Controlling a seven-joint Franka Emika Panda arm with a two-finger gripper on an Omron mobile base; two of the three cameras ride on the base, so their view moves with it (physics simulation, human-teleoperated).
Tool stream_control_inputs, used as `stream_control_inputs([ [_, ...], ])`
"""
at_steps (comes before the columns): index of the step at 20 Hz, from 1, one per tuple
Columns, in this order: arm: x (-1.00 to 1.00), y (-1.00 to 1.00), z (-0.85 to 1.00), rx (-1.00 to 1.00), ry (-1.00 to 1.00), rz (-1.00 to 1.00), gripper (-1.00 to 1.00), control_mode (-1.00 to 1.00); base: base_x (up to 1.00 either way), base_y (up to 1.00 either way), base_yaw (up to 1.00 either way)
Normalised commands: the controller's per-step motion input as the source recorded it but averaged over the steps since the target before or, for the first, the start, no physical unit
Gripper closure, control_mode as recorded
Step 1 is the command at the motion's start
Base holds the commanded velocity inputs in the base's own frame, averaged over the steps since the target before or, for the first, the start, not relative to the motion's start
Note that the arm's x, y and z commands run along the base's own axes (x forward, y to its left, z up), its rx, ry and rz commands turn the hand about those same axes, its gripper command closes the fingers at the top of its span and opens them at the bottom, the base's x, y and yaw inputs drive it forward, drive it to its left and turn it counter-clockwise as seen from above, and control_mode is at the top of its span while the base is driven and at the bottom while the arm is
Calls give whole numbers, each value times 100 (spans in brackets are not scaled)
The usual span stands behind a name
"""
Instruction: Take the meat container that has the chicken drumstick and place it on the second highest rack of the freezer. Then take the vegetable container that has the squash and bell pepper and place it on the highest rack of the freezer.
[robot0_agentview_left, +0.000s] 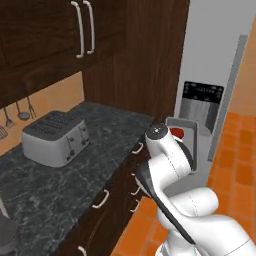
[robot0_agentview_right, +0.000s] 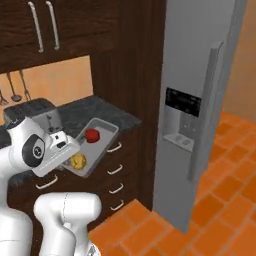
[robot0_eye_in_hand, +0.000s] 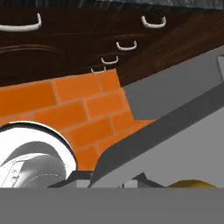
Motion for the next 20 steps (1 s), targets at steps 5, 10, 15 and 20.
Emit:
stream_control_inputs([
  [5, 0, 0, 0, 0, 0, 0, 100, 100, 7, -87, -69],
  [10, 0, 0, 0, 0, 0, 0, 100, 100, 30, -80, -60],
  [15, 0, 0, 0, 0, 0, 0, 100, 100, 63, -78, -32],
  [20, 0, 0, 0, 0, 0, 0, 100, 100, 56, -56, -4],
])
